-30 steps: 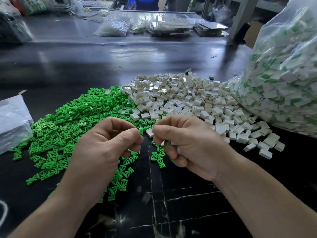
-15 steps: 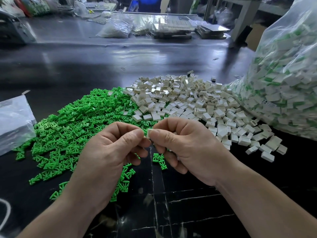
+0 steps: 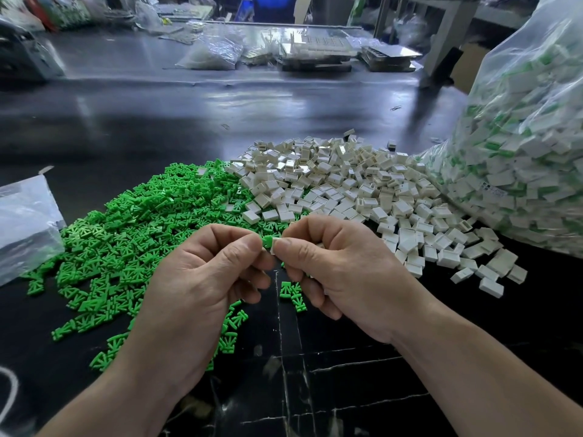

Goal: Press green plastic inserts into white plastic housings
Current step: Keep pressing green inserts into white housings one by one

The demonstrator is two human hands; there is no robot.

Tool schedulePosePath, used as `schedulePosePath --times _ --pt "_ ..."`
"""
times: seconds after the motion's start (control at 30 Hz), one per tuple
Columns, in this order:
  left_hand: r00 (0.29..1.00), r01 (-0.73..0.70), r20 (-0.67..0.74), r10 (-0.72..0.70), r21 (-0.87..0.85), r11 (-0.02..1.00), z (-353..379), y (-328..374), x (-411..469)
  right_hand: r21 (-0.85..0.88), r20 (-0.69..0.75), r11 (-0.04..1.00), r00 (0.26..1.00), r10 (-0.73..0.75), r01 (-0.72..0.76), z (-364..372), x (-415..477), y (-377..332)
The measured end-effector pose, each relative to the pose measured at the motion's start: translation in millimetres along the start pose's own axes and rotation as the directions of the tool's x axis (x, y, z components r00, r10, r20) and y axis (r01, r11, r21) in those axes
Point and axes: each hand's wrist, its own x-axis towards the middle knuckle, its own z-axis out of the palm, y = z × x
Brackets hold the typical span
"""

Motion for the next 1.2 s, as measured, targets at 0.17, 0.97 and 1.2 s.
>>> schedulePosePath --times 0.17,0.97,1.2 --pt "1.0 -0.005 0.02 0.005 0.015 1.0 -1.0 -0.4 -1.0 0.018 0.012 1.0 1.0 -0.011 0.01 0.2 -0.8 -1.1" --pt "0.923 0.323 0.336 -0.186 -0.417 0.85 12.0 4.8 -7.8 0.262 0.226 0.95 0.968 0.113 -0.172 0.9 -3.6 -8.1" --pt "0.904 0.351 0.394 -0.167 -0.456 0.818 9.5 5.4 -6.2 0.253 0.249 0.951 0.962 0.116 -0.18 -0.2 -5.1 -9.5"
